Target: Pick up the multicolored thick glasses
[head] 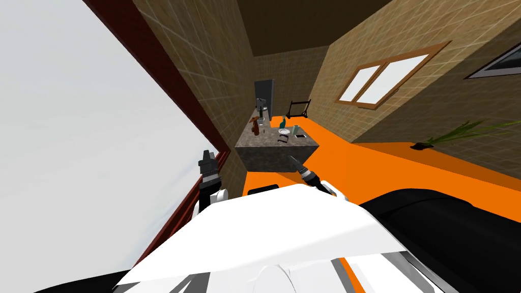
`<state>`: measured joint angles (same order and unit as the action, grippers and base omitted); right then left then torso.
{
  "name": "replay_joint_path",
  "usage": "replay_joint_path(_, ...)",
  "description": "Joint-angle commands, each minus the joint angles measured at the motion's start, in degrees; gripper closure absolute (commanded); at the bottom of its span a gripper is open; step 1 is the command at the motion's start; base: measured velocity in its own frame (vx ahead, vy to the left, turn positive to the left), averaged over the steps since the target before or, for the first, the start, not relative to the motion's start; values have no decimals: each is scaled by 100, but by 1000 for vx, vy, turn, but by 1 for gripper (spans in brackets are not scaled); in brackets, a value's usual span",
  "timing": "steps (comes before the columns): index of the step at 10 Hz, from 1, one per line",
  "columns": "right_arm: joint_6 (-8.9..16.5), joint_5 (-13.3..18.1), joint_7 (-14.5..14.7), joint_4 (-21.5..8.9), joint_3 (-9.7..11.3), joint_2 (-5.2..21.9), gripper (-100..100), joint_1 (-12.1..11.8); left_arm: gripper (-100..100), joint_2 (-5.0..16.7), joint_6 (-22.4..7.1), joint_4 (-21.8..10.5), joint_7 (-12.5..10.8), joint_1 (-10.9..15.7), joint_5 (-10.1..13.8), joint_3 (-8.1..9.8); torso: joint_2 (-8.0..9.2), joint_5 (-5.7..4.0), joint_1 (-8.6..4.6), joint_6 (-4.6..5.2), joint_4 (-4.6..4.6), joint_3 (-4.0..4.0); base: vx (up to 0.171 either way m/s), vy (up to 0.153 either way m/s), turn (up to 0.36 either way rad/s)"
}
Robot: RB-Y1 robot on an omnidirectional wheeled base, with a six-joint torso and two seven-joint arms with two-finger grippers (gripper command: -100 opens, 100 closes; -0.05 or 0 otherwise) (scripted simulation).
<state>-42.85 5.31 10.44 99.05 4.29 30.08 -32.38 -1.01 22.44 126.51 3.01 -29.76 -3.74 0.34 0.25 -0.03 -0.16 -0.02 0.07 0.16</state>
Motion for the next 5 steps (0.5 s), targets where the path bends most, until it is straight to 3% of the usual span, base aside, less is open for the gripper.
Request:
replay_joint_path(1,-37,42,0,-286,53,102,-100,-3,0,0,0,0,0,0,0,0,0,0,0,0,0,0,-86,4,135)
replay_joint_path(2,-83,118,-14,-447,154,339,-100,-21,0,0,0,0,0,-1,0,1,0,0,4,5,1,1,-98,16,300)
replay_joint_path(4,-83,118,-14,-691,154,339,-100,-21,0,0,0,0,0,-1,0,1,-2,1,4,6,1,0,-50,0,39)
replay_joint_path(5,-129,194,-32,-840,259,587,-100,-37,0,0,0,0,0,-2,0,1,-15,0,3,7,-2,-7,-56,14,271)
